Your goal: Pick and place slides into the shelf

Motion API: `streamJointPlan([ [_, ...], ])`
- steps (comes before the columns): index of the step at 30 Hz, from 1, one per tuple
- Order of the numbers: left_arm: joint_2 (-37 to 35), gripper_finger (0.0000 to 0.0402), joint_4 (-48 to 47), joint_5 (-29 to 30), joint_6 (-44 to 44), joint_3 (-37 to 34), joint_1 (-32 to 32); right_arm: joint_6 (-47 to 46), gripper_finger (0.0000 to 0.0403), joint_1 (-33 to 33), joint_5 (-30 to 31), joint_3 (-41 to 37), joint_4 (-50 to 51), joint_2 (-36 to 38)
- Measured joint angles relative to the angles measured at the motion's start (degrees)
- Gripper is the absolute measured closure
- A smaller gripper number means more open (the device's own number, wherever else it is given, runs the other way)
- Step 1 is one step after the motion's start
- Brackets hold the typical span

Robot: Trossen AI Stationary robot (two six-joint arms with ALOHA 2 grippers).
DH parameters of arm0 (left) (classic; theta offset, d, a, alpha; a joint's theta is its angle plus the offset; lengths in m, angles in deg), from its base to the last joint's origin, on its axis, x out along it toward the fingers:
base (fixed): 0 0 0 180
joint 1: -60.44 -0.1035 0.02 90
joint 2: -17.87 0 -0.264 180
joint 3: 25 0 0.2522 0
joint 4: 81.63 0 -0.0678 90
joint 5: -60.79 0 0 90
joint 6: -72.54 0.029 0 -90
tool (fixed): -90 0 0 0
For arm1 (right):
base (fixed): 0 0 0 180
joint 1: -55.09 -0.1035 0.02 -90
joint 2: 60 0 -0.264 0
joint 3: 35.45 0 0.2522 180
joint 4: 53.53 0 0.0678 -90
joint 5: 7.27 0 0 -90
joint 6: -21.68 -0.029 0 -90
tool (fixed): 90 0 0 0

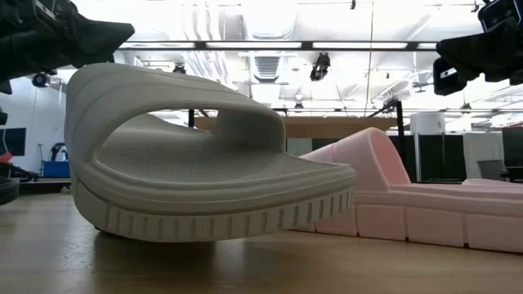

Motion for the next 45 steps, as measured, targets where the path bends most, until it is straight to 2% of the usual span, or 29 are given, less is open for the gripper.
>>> streamJointPlan([
  [7,0.0,0.0402,0.0,0.0,0.0,0.0,0.0,-0.9,0.0394,0.0,0.0,0.0,-1.3,0.0],
  [14,0.0,0.0402,0.0,0.0,0.0,0.0,0.0,-37.5,0.0394,0.0,0.3,0.0,-7.6,0.0],
  [16,0.0,0.0402,0.0,0.0,0.0,0.0,0.0,-45.5,0.0394,0.0,1.9,0.0,-8.3,0.1],
  [18,0.0,0.0402,0.0,0.0,0.0,0.0,0.0,-59.8,0.0394,0.0,5.2,0.0,-7.2,0.0],
  [20,0.0,0.0402,0.0,0.0,0.0,0.0,0.0,-66.3,0.0394,0.0,10.0,0.0,-5.3,-1.1],
  [24,0.0,0.0402,0.3,0.0,0.0,0.0,0.0,-68.1,0.0394,0.0,12.5,0.0,-8.2,-2.9],
  [28,0.0,0.0402,0.3,0.0,0.0,0.0,0.0,-68.1,0.0394,0.0,19.9,0.0,-10.8,-5.5],
  [33,0.0,0.0402,0.3,0.0,0.0,0.0,0.0,-69.6,0.0394,0.0,24.0,0.0,-11.5,-8.5],
  [36,0.0,0.0402,0.3,0.0,0.0,0.0,0.0,-71.0,0.0394,0.0,27.6,0.0,-18.4,-11.5],
  [42,0.0,0.0402,1.7,0.0,0.0,0.0,0.0,-64.2,0.0394,0.0,28.8,0.0,-37.1,-21.1],
  [45,0.0,0.0402,3.1,-0.3,-2.4,0.0,0.0,-66.1,0.0394,0.0,25.5,2.1,-40.6,-27.3],
])
